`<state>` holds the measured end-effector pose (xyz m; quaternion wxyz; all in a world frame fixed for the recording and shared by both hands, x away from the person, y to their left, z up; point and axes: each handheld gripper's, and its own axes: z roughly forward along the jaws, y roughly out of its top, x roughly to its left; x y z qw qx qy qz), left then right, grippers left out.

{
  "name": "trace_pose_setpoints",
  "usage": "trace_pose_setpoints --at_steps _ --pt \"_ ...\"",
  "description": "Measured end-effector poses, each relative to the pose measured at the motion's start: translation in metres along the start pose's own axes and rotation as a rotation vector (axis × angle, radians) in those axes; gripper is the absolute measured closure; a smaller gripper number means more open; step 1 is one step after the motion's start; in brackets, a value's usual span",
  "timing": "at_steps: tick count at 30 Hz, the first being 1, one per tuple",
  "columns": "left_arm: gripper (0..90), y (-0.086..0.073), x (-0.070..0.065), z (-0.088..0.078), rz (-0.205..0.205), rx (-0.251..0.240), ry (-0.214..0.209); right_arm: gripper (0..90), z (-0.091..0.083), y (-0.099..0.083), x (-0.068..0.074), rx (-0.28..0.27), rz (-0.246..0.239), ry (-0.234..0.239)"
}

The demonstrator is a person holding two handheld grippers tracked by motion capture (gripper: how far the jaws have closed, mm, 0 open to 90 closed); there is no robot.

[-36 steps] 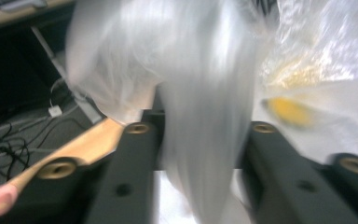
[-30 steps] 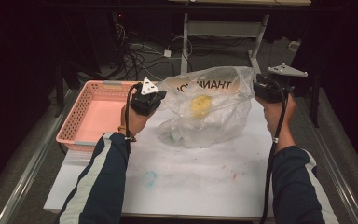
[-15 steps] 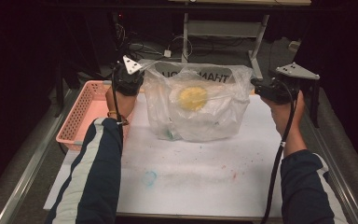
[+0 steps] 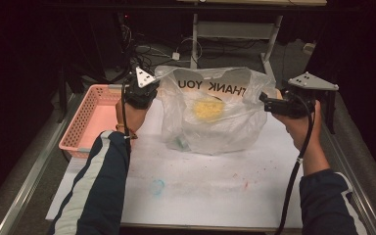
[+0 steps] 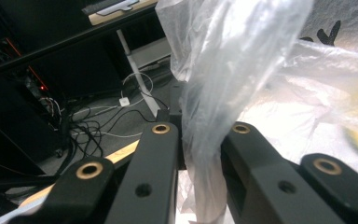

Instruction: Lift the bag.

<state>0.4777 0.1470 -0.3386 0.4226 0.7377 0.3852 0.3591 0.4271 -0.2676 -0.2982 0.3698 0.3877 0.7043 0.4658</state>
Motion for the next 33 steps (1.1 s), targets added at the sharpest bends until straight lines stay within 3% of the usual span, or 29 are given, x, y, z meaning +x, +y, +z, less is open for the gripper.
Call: trace_pose_setpoints --at_steps 2,5,9,10,12,13,14,19,21,23,24,26,27,30,33 --pt "84.2 -0.002 0.001 -0.002 -0.01 -0.007 -0.008 15.9 -0.007 -0.001 0.006 0.005 -0.025 -0.019" --pt "76.1 -0.006 0.001 -0.007 -0.019 -0.028 -0.013 15.6 -0.019 -0.005 0.01 -0.036 -0.039 -0.035" --pt "64.0 -0.014 0.001 -0.018 -0.026 -0.054 -0.006 17.5 -0.031 -0.014 0.01 -0.078 -0.016 -0.079" --pt "65.2 -0.015 -0.001 -0.02 -0.008 -0.054 -0.01 20.6 -0.034 -0.018 0.011 -0.097 -0.006 -0.085" --pt "79.7 -0.017 -0.004 -0.023 0.037 -0.06 0.02 25.1 -0.039 -0.023 0.012 -0.129 -0.011 -0.08" --pt "86.4 -0.016 -0.004 -0.023 0.05 -0.051 0.032 25.3 -0.04 -0.023 0.011 -0.127 -0.012 -0.077" --pt "87.0 -0.015 -0.002 -0.022 0.049 -0.047 0.036 25.2 -0.04 -0.022 0.008 -0.118 -0.01 -0.078" --pt "87.4 -0.011 0.017 -0.017 0.003 -0.04 0.055 23.5 -0.048 -0.016 -0.009 -0.08 0.014 -0.086" --pt "87.3 -0.011 0.023 -0.016 -0.01 -0.032 0.083 23.6 -0.051 -0.017 -0.012 -0.082 -0.003 -0.14" --pt "87.0 -0.013 0.028 -0.016 -0.058 -0.042 0.081 23.4 -0.051 -0.019 -0.012 -0.071 -0.004 -0.169" --pt "84.9 -0.014 0.029 -0.017 -0.078 -0.05 0.077 23.3 -0.05 -0.021 -0.011 -0.068 -0.003 -0.156" --pt "66.4 -0.017 0.028 -0.017 -0.102 -0.063 0.045 22.4 -0.047 -0.025 -0.005 -0.056 -0.005 -0.126" --pt "56.7 -0.018 0.026 -0.017 -0.095 -0.061 0.035 22.5 -0.045 -0.028 -0.002 -0.055 0.0 -0.114" --pt "37.9 -0.023 0.018 -0.023 -0.08 -0.071 0.067 21.9 -0.04 -0.038 0.007 -0.039 0.008 -0.087" --pt "30.0 -0.034 0.013 -0.032 -0.097 -0.098 0.044 21.2 -0.037 -0.05 0.016 -0.028 0.0 -0.078"
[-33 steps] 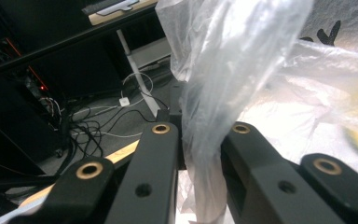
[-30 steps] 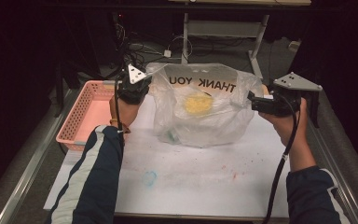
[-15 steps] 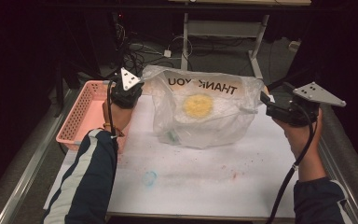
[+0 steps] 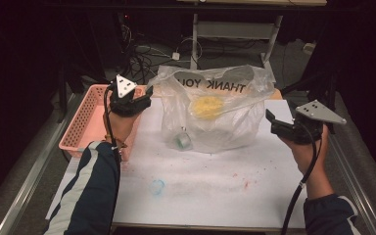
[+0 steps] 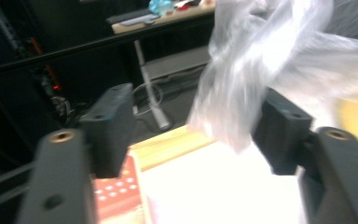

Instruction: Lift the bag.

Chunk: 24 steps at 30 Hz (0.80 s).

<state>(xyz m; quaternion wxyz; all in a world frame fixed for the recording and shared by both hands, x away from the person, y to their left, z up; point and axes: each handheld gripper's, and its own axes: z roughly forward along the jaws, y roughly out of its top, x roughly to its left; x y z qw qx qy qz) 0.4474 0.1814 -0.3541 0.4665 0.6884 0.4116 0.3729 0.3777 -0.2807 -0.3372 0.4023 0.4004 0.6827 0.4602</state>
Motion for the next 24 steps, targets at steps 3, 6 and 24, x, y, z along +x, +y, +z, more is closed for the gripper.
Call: trace_pose_setpoints --at_steps 3,6,24 --pt "29.2 -0.01 -0.004 -0.01 0.009 -0.009 -0.033 21.4 0.001 -0.011 0.006 0.015 0.001 0.012" --pt "28.9 -0.018 -0.01 -0.02 0.02 -0.009 -0.068 21.2 -0.002 -0.02 0.01 0.009 0.007 0.024" --pt "18.9 -0.089 -0.04 -0.089 0.232 0.009 -0.159 16.7 -0.023 -0.072 0.053 0.016 -0.1 0.18"
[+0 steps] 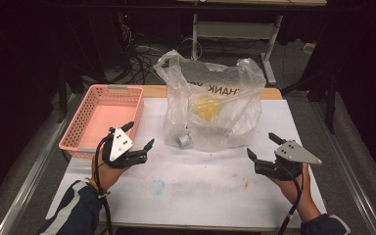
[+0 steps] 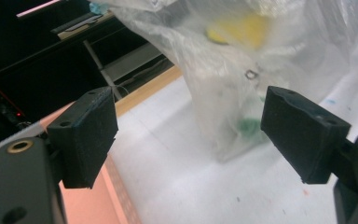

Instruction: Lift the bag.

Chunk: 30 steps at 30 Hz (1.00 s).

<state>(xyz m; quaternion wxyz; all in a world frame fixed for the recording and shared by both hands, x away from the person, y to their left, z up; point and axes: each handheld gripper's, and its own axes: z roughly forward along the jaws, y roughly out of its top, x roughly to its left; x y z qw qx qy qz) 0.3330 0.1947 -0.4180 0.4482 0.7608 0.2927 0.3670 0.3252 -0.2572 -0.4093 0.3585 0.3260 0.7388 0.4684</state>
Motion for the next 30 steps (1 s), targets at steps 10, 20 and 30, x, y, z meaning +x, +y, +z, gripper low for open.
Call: trace_pose_setpoints --at_steps 10,20,30 --pt "19.2 -0.043 -0.016 -0.025 0.04 0.119 -0.055 16.7 -0.011 -0.029 0.03 0.041 -0.007 0.094" --pt "17.5 -0.061 -0.014 -0.038 0.04 0.174 -0.085 17.8 -0.013 -0.036 0.04 0.062 -0.031 0.109" --pt "17.5 -0.058 -0.014 -0.035 0.036 0.164 -0.096 17.9 -0.016 -0.033 0.039 0.047 -0.037 0.112"
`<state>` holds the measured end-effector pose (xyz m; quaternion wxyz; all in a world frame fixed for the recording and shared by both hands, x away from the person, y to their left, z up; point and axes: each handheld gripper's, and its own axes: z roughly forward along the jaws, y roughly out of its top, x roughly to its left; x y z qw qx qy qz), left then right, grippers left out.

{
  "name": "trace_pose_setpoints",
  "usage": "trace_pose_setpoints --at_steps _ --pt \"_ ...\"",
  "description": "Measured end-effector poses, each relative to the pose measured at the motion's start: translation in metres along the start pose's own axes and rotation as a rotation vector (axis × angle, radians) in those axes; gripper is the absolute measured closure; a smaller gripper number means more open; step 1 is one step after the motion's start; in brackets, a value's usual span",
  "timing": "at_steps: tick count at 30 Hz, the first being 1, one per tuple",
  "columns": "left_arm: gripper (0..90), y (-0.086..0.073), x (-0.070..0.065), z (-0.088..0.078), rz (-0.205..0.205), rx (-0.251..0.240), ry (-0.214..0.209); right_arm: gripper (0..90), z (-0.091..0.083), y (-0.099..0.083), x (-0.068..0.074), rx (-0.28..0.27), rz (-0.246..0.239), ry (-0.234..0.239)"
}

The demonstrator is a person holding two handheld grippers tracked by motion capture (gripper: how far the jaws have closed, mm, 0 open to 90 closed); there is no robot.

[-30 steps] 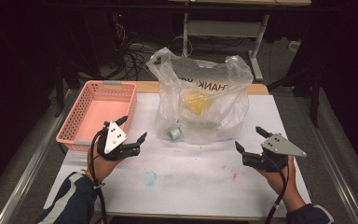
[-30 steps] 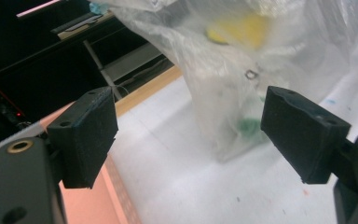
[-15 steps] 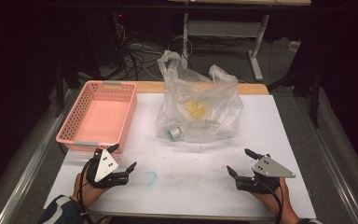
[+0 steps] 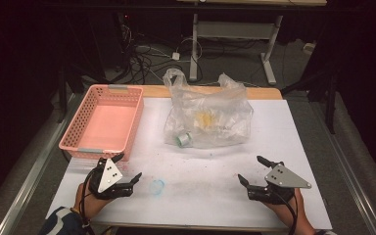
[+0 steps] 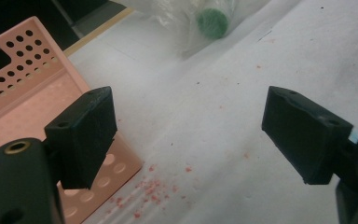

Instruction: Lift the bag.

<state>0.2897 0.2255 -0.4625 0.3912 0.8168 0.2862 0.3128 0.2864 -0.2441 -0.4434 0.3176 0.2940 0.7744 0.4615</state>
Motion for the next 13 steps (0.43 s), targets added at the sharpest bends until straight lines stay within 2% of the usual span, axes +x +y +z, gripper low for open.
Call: trace_pose_setpoints --at_steps 9,13 --pt "17.9 0.0034 -0.0015 0.0057 0.019 0.008 -0.015 17.4 0.0034 -0.0008 0.0033 0.032 -0.026 0.006" --pt "17.9 0.005 -0.0026 0.0063 0.015 0.0 -0.01 18.5 0.0015 -0.0001 0.0038 0.013 -0.035 -0.003"
